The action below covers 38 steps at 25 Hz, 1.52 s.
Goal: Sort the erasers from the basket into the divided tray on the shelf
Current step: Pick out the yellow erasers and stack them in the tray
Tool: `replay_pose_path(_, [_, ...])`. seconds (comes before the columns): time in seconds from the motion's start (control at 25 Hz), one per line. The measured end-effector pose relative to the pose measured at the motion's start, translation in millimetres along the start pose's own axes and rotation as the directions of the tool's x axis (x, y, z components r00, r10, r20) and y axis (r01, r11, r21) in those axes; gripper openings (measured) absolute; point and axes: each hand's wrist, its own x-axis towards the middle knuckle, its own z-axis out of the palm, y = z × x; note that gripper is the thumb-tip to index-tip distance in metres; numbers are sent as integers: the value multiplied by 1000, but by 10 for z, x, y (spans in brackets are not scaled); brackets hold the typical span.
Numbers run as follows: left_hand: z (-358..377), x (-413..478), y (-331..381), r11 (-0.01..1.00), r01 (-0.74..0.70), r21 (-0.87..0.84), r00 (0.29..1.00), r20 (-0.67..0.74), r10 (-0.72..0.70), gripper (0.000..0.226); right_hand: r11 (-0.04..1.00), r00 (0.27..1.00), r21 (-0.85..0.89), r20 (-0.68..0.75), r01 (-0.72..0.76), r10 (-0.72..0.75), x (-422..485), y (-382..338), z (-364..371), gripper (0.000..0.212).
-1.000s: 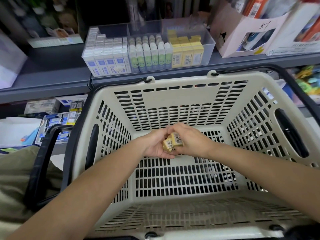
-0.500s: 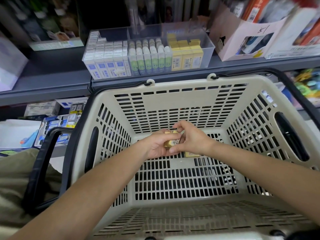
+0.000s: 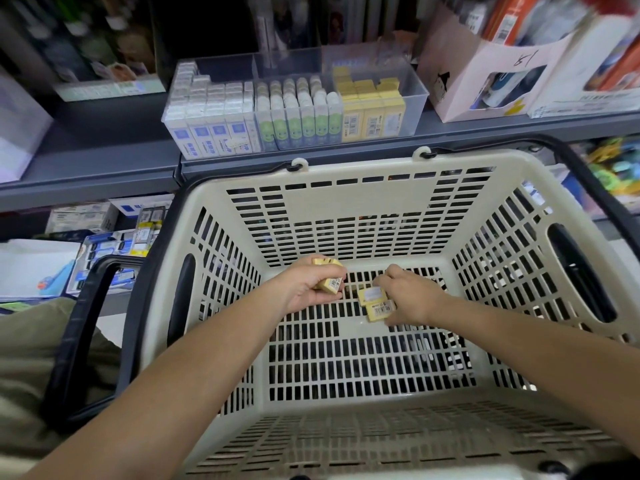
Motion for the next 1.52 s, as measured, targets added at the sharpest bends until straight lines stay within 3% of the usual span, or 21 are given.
replay_pose_path(0.16, [-39, 17, 25, 995, -19, 102, 996, -85, 28, 39, 938, 988, 311, -34, 154, -151, 13, -102, -266, 66])
replay_pose_path(0.28, [-29, -56, 98, 998, 30, 50, 999, 19, -31, 46, 913, 970, 329, -69, 243, -234, 16, -230, -430, 62])
replay_pose_path(0.4, [6, -142, 228, 999, 29, 21, 989, 146, -32, 49, 914, 973, 335, -46, 229, -227, -26, -254, -592, 63])
replay_pose_path(0.64, [144, -296, 519, 994, -107, 21, 987, 125, 104, 32, 889, 986, 425, -72, 169, -152, -236, -210, -1013, 81])
replay_pose_path(0.72, [184, -365, 634, 985, -173, 24, 978, 122, 169, 30, 798, 990, 585, -88, 142, -111, -327, -174, -1144, 71])
replay_pose_path(0.88, [248, -564, 838, 947, -304, 103, 947, 139, 289, 29, 569, 987, 807, -119, 160, -108, -496, -125, -1311, 31])
replay_pose_path(1.04, [273, -798, 1067, 885, -452, 110, 889, 131, 438, 37, 483, 972, 847, -229, 224, -49, -571, -124, -1519, 34])
replay_pose_path(1.32, [221, -851, 1616, 775, -629, -54, 772, 73, 632, 32, 546, 871, 748, -488, 378, 66, -351, -165, -2239, 13])
replay_pose_path(1.44, [168, -697, 1760, 746, -655, -122, 749, 29, 662, 29, 642, 764, 671, -614, 371, 199, 49, -102, -2587, 10])
replay_pose_path(1.52, [141, -589, 1799, 740, -658, -141, 744, 31, 667, 30, 766, 667, 573, -696, 291, 267, 363, -43, -2804, 13])
